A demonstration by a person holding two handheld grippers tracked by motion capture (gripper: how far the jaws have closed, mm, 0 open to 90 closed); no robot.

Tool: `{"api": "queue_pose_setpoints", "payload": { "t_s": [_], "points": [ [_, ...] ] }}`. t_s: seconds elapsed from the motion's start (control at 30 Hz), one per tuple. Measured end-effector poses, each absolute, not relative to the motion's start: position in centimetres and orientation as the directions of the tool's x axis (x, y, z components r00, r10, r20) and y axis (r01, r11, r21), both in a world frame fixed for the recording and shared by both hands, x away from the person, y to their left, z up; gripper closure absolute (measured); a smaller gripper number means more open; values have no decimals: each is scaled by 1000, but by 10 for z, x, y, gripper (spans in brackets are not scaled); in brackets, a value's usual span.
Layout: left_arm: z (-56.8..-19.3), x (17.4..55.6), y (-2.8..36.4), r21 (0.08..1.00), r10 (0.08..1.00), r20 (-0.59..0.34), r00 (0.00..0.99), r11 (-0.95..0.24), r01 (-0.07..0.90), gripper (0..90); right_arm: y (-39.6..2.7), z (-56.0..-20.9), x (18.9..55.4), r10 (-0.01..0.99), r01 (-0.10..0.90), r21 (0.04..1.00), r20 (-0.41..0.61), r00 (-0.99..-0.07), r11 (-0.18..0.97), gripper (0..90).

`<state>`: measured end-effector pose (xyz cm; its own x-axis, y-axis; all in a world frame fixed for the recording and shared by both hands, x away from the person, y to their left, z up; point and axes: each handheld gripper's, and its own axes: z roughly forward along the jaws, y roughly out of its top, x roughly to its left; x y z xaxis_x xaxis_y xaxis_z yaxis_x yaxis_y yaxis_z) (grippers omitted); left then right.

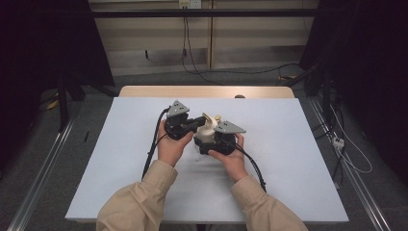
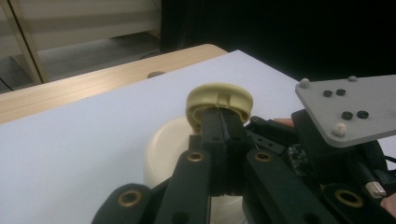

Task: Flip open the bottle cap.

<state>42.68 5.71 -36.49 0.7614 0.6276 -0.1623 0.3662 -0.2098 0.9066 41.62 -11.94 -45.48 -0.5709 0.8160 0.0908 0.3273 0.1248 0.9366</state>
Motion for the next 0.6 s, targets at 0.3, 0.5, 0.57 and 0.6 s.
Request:
{"api": "queue_pose_setpoints", "payload": {
  "t_s": [0.3,0.5,0.57,0.6],
  "points": [
    [-364,429,54,907,628,-157,763,-213,362,900,-119,-455,416,816,327,937,90,-570,125,47],
    [-363,430,51,908,626,-154,764,-216,359,900,-119,-455,416,817,328,937,91,-570,125,47],
    [-363,431,51,907,626,-155,764,-216,361,900,-119,-455,416,816,328,936,91,-571,125,47],
    [-363,431,50,907,626,-157,763,-215,363,900,-119,-455,416,816,328,936,91,-570,125,47]
  ]
}}
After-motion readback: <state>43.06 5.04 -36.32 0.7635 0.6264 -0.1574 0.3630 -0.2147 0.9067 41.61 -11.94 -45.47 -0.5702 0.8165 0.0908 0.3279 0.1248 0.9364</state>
